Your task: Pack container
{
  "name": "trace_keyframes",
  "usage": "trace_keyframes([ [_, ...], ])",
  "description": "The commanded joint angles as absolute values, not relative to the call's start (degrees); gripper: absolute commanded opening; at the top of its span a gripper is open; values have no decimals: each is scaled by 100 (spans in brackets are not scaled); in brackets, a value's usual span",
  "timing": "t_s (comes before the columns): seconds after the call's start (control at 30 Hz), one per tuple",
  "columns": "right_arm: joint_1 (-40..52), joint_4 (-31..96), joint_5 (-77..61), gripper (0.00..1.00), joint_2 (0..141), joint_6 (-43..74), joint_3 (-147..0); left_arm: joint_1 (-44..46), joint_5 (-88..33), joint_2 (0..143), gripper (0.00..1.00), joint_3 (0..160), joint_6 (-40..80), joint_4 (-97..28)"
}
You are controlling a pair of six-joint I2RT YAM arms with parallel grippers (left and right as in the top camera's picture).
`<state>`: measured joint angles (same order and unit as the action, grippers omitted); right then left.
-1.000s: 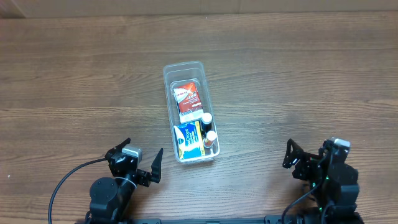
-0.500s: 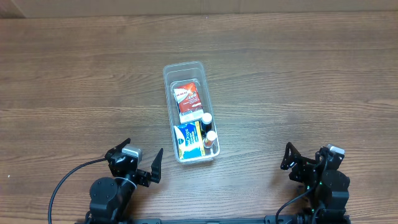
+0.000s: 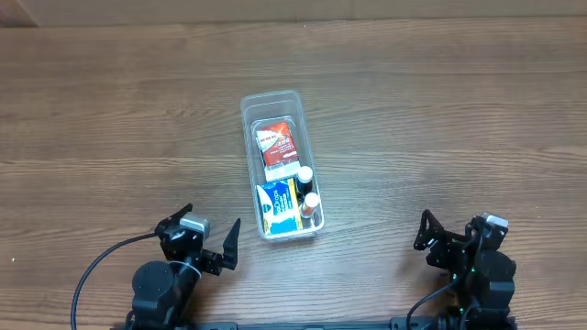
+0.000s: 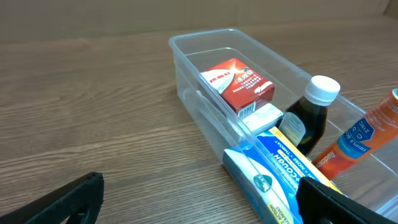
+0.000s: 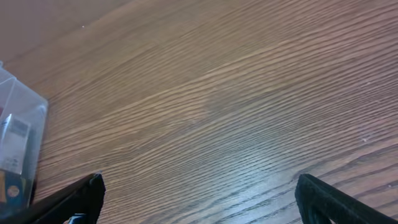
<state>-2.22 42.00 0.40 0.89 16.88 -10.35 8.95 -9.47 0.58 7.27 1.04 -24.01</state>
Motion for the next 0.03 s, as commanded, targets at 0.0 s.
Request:
trace_keyframes([
  [0.0,-244,4163,36,100,16,1667,-926,864,-1013,23,100,694,40,-2373],
])
